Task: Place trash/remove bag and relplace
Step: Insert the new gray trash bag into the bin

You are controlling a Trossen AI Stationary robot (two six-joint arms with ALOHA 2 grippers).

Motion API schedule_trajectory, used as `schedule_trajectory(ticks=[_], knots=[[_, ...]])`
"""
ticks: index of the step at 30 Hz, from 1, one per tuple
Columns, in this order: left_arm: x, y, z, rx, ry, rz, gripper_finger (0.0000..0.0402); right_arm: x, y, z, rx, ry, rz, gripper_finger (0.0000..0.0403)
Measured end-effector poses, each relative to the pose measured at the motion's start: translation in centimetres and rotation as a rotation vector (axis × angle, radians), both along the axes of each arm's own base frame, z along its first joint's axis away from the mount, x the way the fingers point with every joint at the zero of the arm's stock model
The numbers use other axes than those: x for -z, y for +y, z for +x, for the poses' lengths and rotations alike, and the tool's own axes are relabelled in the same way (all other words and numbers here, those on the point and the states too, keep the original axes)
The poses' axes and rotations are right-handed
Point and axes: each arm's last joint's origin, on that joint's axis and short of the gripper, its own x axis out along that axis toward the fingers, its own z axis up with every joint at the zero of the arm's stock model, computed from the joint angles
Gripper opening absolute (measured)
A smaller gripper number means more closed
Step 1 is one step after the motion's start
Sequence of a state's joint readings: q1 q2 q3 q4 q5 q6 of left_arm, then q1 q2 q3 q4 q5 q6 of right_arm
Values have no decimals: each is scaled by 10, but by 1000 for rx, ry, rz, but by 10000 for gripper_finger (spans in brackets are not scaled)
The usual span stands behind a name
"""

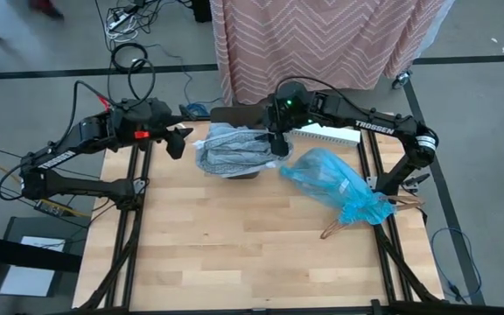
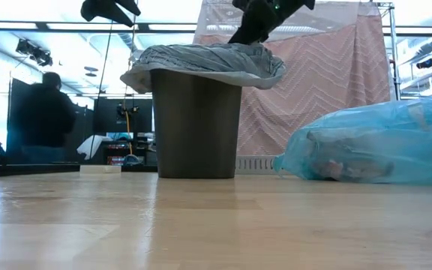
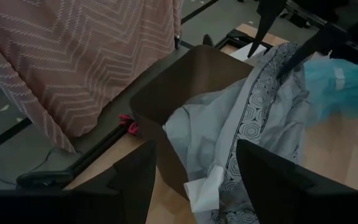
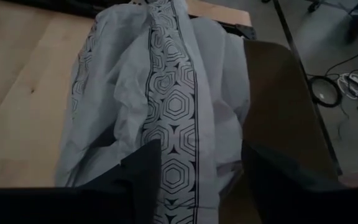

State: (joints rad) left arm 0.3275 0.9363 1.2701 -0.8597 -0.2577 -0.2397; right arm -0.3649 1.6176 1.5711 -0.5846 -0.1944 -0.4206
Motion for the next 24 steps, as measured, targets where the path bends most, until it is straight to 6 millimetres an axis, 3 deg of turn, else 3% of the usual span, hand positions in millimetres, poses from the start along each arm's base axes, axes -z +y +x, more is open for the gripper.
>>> schedule_trajectory(ticks=[9, 17, 24], knots=[[0, 0, 0, -2, -2, -3, 230, 3, 1, -2, -25, 33, 42, 166], [0, 0, 0, -13, -14, -20, 230, 4, -5, -5, -3, 42, 45, 153], [0, 0, 0, -17, -17, -25, 230, 5, -3, -5, -25, 45, 65, 72]])
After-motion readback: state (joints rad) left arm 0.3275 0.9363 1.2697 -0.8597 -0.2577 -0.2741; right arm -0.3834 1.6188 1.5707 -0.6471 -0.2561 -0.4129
